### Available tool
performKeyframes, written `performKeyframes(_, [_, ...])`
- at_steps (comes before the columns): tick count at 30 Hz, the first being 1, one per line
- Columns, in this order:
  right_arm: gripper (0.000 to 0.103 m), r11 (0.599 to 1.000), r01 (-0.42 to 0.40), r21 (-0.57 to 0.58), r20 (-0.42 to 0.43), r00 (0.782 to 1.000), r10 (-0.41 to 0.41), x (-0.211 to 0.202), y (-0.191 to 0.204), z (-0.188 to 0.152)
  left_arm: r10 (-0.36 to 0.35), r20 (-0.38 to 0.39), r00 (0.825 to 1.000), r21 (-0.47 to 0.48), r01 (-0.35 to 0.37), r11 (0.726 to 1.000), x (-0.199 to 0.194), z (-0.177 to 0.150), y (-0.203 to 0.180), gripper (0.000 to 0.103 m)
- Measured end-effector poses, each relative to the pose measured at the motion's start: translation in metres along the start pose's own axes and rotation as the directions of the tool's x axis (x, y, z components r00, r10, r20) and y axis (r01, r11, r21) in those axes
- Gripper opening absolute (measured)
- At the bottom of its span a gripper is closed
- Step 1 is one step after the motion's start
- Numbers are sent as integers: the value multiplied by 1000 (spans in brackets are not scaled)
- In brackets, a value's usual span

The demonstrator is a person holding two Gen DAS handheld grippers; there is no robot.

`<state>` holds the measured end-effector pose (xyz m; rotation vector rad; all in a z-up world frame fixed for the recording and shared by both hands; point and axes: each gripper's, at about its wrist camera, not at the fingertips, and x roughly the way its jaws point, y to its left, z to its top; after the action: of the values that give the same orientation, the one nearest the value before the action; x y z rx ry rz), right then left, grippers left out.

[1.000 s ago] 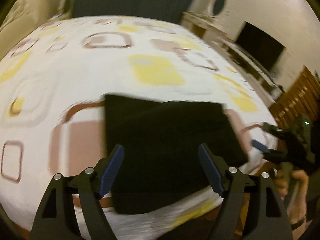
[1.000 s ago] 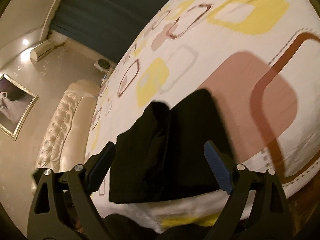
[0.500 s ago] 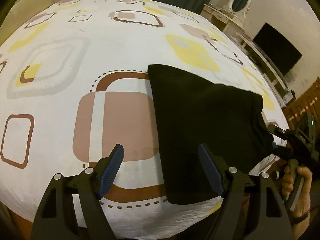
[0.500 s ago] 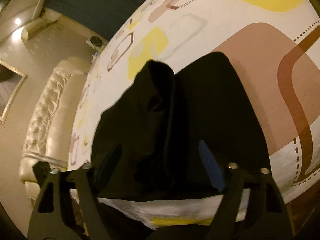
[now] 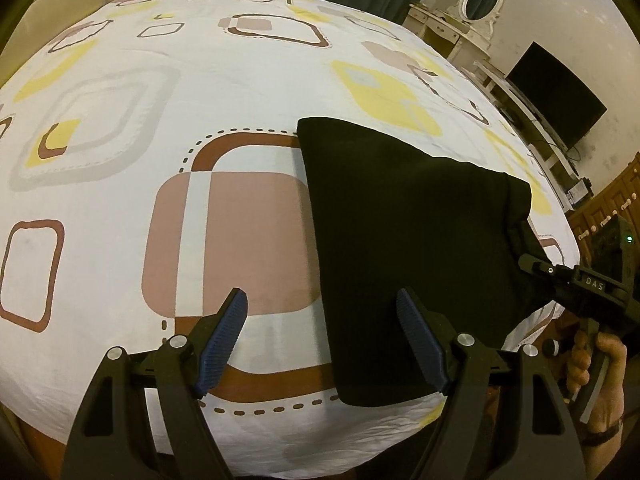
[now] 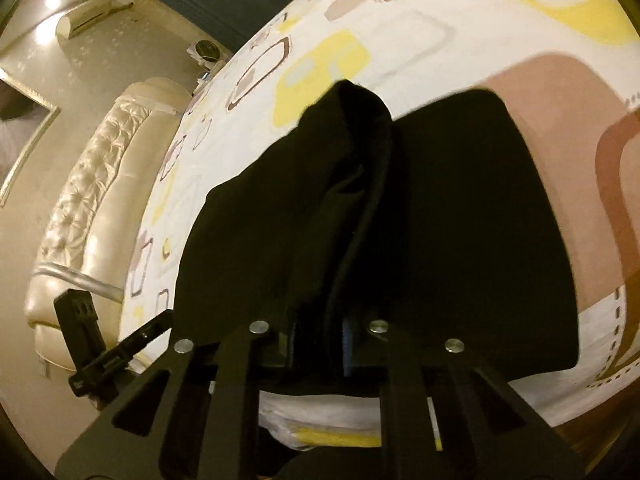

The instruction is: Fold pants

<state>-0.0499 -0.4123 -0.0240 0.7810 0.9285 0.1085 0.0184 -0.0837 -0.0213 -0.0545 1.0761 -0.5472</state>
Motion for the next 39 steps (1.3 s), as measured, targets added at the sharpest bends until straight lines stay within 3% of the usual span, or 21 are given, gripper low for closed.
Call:
performKeyframes(15, [12, 997, -7, -72, 119, 993, 15, -50, 20, 17, 24, -11, 1000, -20, -24, 1000, 2, 1, 8, 76])
performKeyframes(25, [11, 998, 62, 33, 100, 993, -65, -40, -31, 14, 17, -17, 1000, -10, -17, 1000, 3, 0, 5, 77])
performKeyframes(31, [11, 996, 29, 81, 88, 995, -36, -33, -51, 13, 10, -22, 1000, -3, -10, 1000, 5, 0, 2, 77])
performKeyframes(39, [11, 993, 65, 95, 91, 993, -74, -42, -67, 11, -16, -29, 999, -8, 16, 1000, 7, -1, -4, 77])
